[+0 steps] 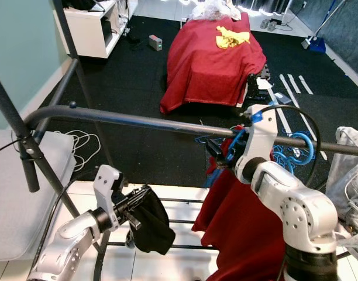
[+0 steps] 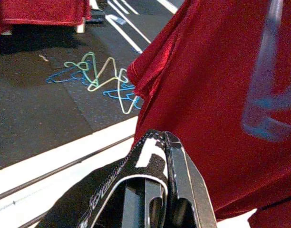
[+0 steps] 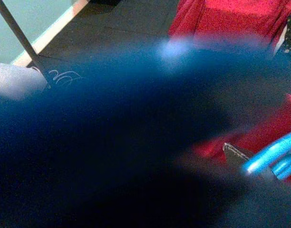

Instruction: Hang hanger

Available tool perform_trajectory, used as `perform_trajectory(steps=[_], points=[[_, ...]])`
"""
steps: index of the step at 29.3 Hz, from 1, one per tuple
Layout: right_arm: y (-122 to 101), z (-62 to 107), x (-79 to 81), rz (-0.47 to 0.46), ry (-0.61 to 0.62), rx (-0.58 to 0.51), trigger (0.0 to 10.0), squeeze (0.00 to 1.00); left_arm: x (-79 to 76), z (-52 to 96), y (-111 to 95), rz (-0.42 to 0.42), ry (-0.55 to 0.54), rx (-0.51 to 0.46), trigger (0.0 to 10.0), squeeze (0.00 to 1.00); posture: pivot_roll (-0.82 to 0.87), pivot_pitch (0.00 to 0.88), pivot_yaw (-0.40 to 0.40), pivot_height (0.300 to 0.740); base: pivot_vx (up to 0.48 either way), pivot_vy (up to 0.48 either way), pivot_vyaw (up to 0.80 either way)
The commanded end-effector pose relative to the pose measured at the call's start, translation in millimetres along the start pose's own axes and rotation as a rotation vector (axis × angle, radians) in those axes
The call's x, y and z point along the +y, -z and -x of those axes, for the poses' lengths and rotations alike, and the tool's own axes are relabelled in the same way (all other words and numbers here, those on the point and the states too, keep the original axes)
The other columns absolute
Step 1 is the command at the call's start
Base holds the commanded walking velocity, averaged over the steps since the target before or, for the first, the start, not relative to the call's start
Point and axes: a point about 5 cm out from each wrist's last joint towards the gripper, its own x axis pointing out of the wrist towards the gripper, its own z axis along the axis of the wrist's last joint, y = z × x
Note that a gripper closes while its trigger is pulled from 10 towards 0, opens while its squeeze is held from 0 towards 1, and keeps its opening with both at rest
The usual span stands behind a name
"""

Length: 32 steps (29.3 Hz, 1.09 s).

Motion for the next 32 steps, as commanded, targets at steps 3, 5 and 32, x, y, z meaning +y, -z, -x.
perform_trajectory(steps=[3, 5, 32], points=[[29.0, 0.8, 14.6, 0.047, -0.036, 0.166, 10.0, 1.00, -4.9, 0.5, -1.2, 0.010, 0.056, -0.004, 10.0, 0.00, -0.04, 0.173, -0.074, 0.740, 0.000, 0.000, 0.00], [26.2, 4.9, 23.1, 0.055, -0.072, 0.143, 10.0, 1.00, -5.8, 0.7, -2.1, 0.016, 0.075, -0.009, 10.0, 0.00, -0.04, 0.171, -0.075, 0.740, 0.000, 0.000, 0.00], [2.1, 17.0, 33.7, 0.161, 0.003, -0.047, 10.0, 0.98, -7.5, 6.5, -4.3, 0.044, 0.151, -0.019, 10.0, 0.00, -0.04, 0.171, -0.058, 0.740, 0.000, 0.000, 0.00]])
